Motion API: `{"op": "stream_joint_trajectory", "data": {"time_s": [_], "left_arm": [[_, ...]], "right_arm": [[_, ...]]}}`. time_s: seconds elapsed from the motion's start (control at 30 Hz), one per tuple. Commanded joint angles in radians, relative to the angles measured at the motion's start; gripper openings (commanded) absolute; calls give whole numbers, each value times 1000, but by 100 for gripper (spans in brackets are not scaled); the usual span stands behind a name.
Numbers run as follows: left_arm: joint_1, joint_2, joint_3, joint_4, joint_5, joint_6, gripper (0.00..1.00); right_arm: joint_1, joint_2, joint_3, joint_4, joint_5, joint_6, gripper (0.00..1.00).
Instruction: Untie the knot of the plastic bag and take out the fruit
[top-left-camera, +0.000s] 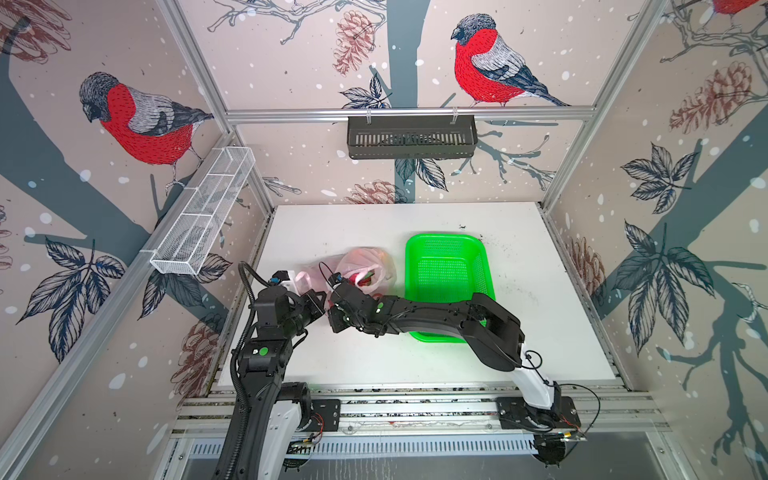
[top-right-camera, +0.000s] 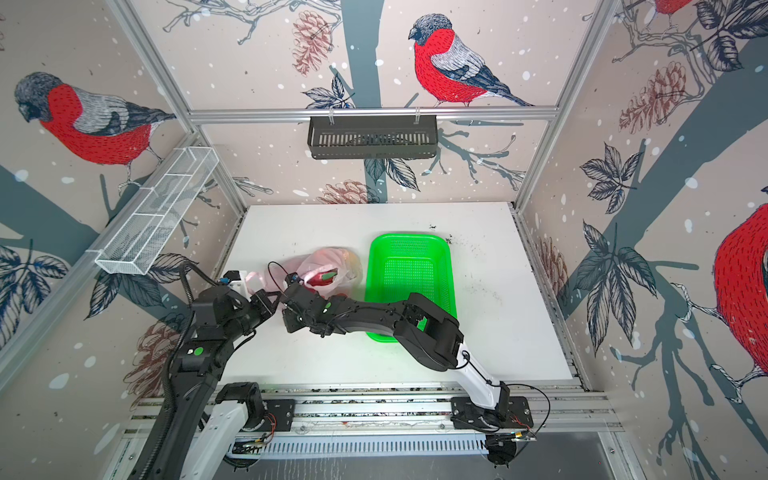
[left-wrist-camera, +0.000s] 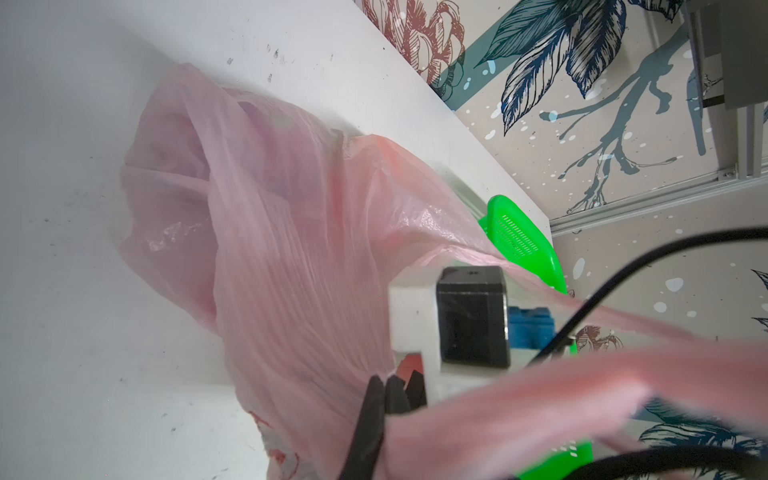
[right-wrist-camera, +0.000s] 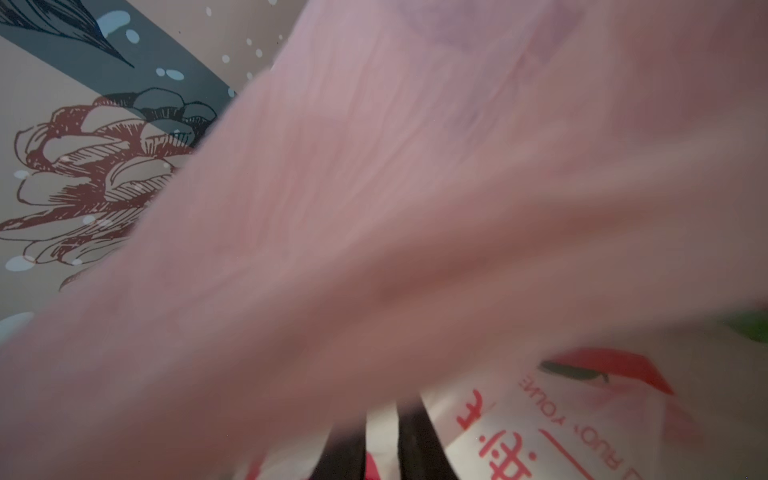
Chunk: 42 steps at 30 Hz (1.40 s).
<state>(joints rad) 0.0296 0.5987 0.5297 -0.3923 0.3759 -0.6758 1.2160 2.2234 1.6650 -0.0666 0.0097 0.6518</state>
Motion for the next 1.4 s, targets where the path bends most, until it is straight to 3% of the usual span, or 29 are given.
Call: {"op": "stream_joint_trajectory", "data": {"time_s": [0.0, 0.1, 0.3, 0.63, 0.83, 1.07, 1.37], "left_arm": [[1, -11, -24, 91, -27, -34, 0], [1, -19, -38, 106, -51, -38, 0], [0, -35, -46, 119, -62, -47, 0], [0, -85, -39, 94, -51, -53, 0], [1, -69, -41, 115, -34, -49, 0], [1, -63, -56, 127, -43, -46, 0], [2, -58, -42, 109, -123, -18, 0]], "right_arm": [[2, 12, 3, 8, -68, 11, 18], [-1, -10, 10, -23, -47, -1, 18], [-15, -70, 93, -208, 166, -101, 19], [-87, 46, 327, -486, 286, -224, 18], [-57, -60, 151, -516, 335, -165, 18], [-46, -155, -60, -496, 310, -84, 17], [-27, -214, -75, -544, 219, -117, 17]]}}
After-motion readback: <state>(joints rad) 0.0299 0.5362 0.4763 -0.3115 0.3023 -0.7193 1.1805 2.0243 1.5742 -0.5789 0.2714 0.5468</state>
